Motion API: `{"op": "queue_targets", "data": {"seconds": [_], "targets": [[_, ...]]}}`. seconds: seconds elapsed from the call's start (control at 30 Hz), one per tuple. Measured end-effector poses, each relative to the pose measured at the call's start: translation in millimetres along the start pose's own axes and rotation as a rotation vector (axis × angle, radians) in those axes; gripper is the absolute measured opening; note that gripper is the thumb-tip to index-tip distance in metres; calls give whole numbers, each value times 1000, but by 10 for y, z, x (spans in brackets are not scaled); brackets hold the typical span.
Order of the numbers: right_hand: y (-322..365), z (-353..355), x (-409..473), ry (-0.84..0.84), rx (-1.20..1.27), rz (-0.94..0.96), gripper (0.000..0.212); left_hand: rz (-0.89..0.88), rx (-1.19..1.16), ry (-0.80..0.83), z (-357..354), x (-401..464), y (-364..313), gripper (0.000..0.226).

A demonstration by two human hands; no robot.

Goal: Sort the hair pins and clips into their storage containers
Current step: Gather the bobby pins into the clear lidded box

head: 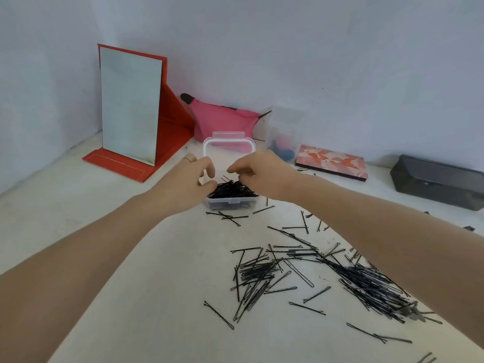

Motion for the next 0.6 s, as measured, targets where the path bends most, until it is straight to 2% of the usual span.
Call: {"op": "queue_targets", "data": {"seconds": [0.07,0.17,0.23,0.4,0.5,0.53,0.6], "targets": [[-72,38,-69,-36,-48,-21,39,25,42,13,-66,21,29,7],[-49,-187,-191,38,-140,22,29,91,15,5,-101,40,46,12],[-11,-323,-247,67,-136,32,33,92,45,-13,-91,34,22,10],[4,-234,-306,-77,-125,85,36,86,133,-14,-67,17,-45,27],[35,-400,-361,28,-216,94,38,67,235,30,-144,1,-105,28],[36,-400,-388,26,-183,94,38,76,262,21,-144,-19,-128,31],[-33,-200,-459,-101,-41,57,39,112,327,-80,-31,-104,-186,32]]}}
Point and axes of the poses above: each hand's wrist, its own x-axis towards the middle knuckle, its own z-axis out of the back of the hand, y = z × x, the point moved 9 cm from there along x, towards the middle knuckle, and after that the axes turned 1 degree about x, right-handed, at the moved point
